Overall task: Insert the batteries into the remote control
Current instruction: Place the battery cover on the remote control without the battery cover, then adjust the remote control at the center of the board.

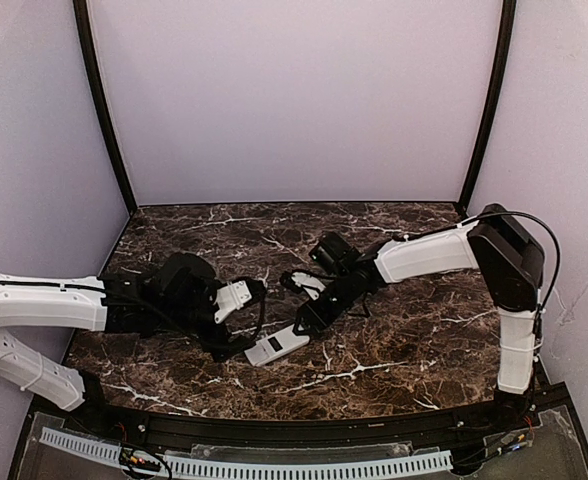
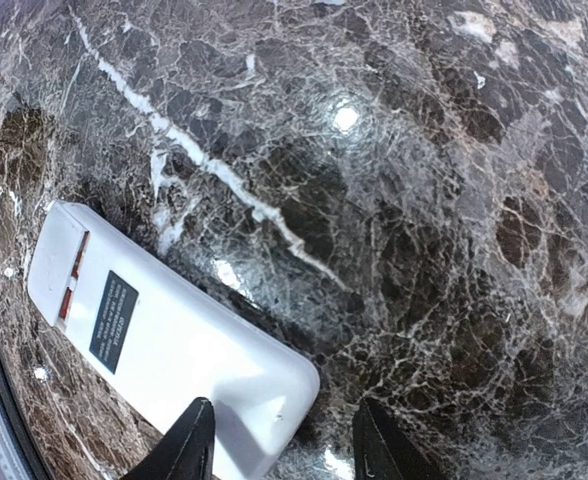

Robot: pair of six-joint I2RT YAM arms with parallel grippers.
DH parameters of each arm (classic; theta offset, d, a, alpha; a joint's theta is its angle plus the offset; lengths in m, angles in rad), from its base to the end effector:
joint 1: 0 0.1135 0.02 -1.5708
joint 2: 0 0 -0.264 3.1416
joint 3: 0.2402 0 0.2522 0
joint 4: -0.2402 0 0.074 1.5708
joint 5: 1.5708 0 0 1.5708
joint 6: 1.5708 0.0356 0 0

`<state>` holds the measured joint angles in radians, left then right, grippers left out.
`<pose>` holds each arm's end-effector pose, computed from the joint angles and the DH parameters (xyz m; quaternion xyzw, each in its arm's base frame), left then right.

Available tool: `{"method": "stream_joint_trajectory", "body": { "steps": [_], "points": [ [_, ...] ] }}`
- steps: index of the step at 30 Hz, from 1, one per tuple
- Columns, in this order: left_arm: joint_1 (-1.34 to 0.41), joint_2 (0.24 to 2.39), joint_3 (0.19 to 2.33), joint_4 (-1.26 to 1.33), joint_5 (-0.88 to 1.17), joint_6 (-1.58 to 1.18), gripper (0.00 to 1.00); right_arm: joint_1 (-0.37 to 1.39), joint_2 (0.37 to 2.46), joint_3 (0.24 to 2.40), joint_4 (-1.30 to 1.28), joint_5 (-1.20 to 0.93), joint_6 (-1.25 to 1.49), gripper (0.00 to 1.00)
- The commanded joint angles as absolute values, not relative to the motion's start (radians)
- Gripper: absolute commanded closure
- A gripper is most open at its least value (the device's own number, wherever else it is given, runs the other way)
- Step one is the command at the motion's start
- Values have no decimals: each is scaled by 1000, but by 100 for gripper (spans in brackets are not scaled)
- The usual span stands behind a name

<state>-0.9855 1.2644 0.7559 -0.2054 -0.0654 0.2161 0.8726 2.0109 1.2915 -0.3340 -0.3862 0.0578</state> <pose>0.1491 -0.2207 0.2266 0.5027 0.7576 -0.1283 0.3960 0.2528 0.3221 0.1431 -0.4210 0.8517 0.2784 0.1412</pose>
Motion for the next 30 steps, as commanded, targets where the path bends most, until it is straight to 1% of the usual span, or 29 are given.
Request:
{"method": "stream_joint_trajectory", "body": {
  "steps": [1, 4, 9, 13, 15, 20, 23, 26, 30],
  "points": [
    [-980, 1239, 716, -176, -76, 276, 2, 882, 2048, 1334, -363, -377, 37, 53],
    [-979, 1235, 705, -167, -71, 278, 2, 882, 2043, 1349, -377, -377, 38, 49],
    [-980, 1216, 672, -131, -62, 281, 1, 870, 1974, 1321, -386, -366, 56, 38],
    [-980, 1206, 666, -144, -53, 309, 1, 857, 1896, 1286, -383, -386, 85, 38],
    [-980, 1191, 657, -145, -49, 327, 1, 856, 1870, 1263, -384, -395, 95, 40],
    [-981, 1166, 638, -149, -47, 370, 2, 860, 1839, 1190, -377, -434, 126, 59],
    [-981, 1163, 636, -153, -45, 374, 3, 874, 1832, 1154, -368, -457, 140, 67],
    [-981, 1160, 630, -149, -41, 376, 3, 894, 1831, 1127, -359, -462, 153, 73],
    [-981, 1173, 627, -165, -10, 394, 6, 911, 1844, 1100, -342, -461, 170, 75]
  ]
}}
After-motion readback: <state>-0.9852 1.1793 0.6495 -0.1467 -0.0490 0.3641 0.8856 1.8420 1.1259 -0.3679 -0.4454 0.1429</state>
